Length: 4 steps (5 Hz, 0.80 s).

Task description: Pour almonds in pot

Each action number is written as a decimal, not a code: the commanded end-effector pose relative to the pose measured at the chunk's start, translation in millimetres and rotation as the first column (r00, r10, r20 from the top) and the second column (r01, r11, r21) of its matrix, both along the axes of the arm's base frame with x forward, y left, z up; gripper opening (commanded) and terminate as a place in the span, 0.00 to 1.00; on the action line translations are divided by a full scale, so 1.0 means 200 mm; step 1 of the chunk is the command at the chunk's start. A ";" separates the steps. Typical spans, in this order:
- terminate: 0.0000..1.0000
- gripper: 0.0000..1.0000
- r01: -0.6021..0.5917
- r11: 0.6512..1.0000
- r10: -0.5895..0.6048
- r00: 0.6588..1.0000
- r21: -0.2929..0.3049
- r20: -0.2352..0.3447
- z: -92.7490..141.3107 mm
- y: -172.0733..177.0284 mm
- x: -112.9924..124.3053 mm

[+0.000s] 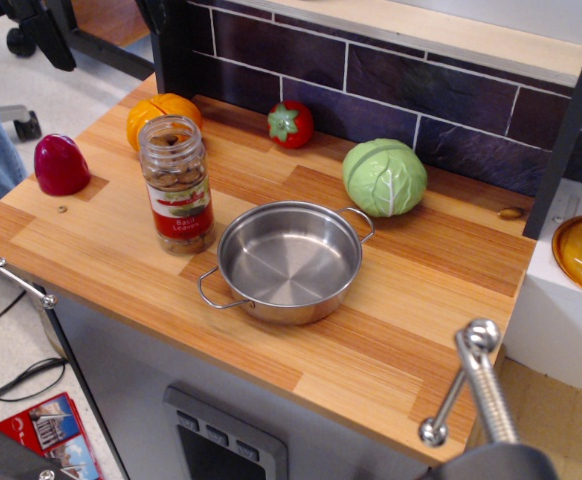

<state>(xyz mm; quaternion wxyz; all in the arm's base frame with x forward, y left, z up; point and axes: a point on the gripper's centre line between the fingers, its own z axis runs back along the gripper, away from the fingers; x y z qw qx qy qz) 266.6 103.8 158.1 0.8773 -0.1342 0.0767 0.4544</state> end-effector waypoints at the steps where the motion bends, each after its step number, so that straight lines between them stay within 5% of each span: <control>1: 0.00 1.00 -0.104 0.995 0.105 0.991 0.009 -0.079 -0.06 0.19 -0.01; 2: 0.00 1.00 -0.183 0.983 0.181 0.965 0.009 -0.188 -0.14 0.24 -0.01; 4: 0.00 1.00 -0.200 0.979 0.184 0.952 -0.038 -0.246 -0.23 0.30 0.07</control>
